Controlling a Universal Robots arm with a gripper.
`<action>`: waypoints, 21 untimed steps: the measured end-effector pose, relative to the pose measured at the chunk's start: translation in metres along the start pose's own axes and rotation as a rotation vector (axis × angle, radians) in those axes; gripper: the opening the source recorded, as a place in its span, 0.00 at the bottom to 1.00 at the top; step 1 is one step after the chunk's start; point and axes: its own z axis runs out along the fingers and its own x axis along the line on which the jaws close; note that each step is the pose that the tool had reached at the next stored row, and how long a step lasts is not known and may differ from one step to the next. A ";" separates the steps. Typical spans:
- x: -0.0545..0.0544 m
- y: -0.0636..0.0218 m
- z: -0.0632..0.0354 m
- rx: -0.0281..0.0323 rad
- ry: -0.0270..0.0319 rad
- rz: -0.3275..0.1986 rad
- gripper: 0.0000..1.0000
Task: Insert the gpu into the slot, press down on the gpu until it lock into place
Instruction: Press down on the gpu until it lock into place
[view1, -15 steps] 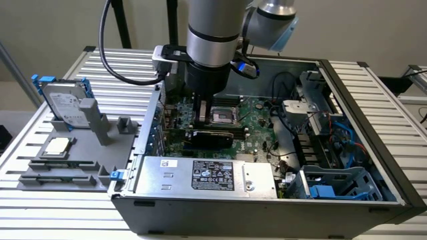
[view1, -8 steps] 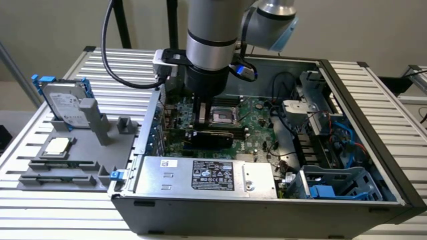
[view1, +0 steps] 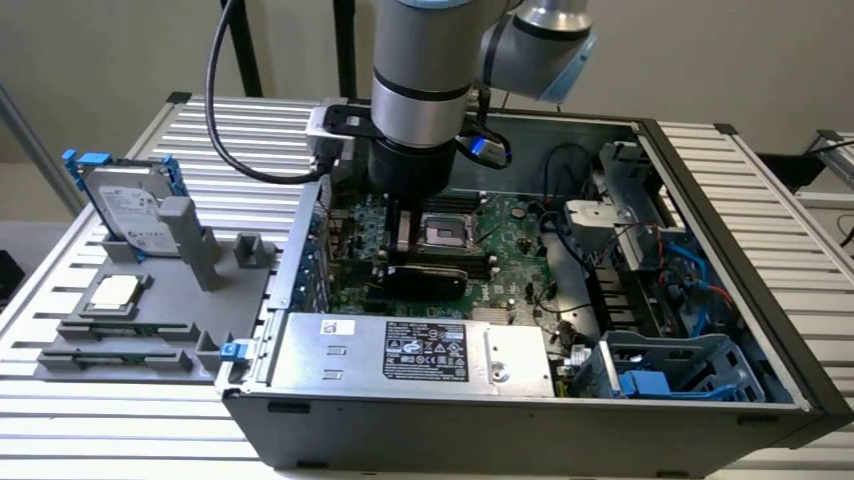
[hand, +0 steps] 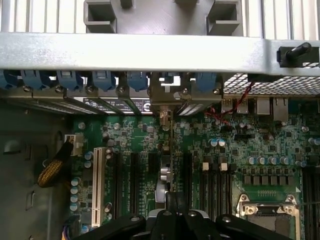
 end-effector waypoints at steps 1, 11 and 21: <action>0.000 0.0000 0.0001 0.0002 -0.0003 0.000 0.11; 0.000 0.0082 -0.0221 -0.0034 -0.0001 0.000 0.11; 0.000 0.0165 -0.0216 -0.1036 0.0252 0.004 0.11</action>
